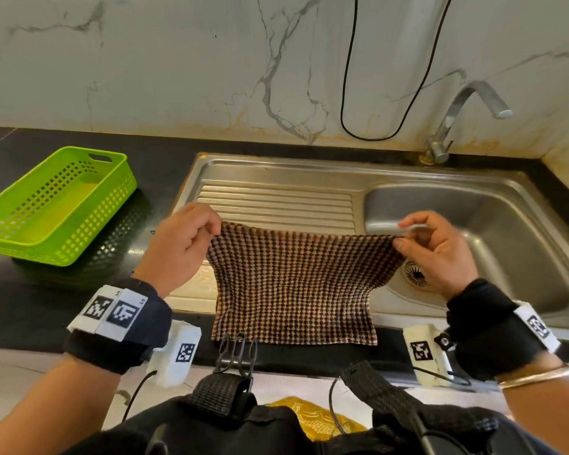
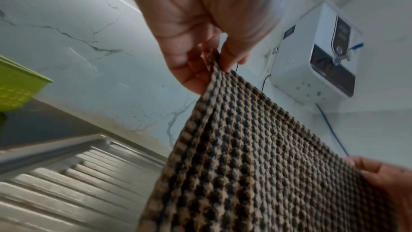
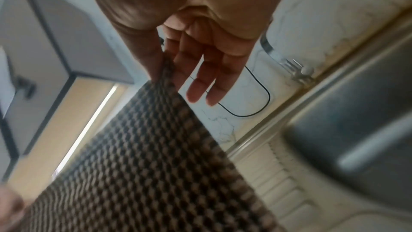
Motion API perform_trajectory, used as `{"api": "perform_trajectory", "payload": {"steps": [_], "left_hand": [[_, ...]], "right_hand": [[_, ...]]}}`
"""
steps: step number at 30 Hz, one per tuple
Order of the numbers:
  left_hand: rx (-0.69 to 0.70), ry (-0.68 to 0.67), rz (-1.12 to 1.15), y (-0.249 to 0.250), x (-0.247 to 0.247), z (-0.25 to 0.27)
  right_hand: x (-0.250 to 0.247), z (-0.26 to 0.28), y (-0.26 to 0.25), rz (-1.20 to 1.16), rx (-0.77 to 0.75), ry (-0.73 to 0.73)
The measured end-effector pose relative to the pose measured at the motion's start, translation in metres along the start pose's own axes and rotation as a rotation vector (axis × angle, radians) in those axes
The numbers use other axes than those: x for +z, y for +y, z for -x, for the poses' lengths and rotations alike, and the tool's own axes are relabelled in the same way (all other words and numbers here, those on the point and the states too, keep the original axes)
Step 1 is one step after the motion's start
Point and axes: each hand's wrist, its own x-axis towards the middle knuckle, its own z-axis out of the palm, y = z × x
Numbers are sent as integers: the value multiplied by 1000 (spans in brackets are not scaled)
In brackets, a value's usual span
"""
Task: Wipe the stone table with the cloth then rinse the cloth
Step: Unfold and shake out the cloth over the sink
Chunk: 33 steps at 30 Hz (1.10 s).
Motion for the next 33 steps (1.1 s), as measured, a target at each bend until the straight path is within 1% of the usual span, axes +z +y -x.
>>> {"api": "perform_trajectory", "payload": {"steps": [1, 2, 3, 4, 5, 7, 9, 10, 11, 13, 15, 17, 19, 23, 26, 30, 32, 33], "left_hand": [[-87, 1, 27, 4, -3, -7], [-202, -23, 51, 10, -3, -14], [-296, -49, 96, 20, -1, -18], [-364, -58, 192, 33, 1, -22], [-408, -63, 343, 49, 2, -23], [-443, -119, 648, 88, 1, -17], [-424, -206, 834, 114, -1, -11], [-392, -241, 888, 118, -1, -10], [-341, -251, 894, 119, -1, -10], [-228, -194, 768, 114, -1, -14], [-152, -100, 569, 113, 0, -15], [-109, -28, 425, 117, 1, -14], [-88, 7, 366, 120, 1, -13], [-105, 14, 309, 117, 0, -13], [-36, 6, 262, 112, -1, -14], [64, -6, 158, 106, 0, -13], [90, -39, 110, 101, -1, -15], [100, -81, 82, 99, -2, -16]], "right_hand": [[3, -7, -7, -67, 47, 32], [7, -14, -14, -74, 94, 46], [13, -20, -19, -27, 113, 49], [20, -25, -25, 42, 91, 43], [29, -28, -34, 99, 24, 28], [46, -26, -57, 203, -182, -24], [61, -19, -79, 287, -380, -55], [66, -14, -89, 292, -432, -55], [68, -12, -95, 286, -442, -51], [66, -9, -106, 274, -428, -59], [60, -4, -115, 320, -474, -96], [58, 0, -120, 438, -561, -127], [58, 1, -122, 460, -598, -130], [56, 0, -117, 433, -592, -208], [59, 1, -113, 469, -589, -244], [61, 1, -111, 443, -572, -224], [60, 0, -109, 450, -579, -222], [59, 0, -109, 458, -586, -229]]}}
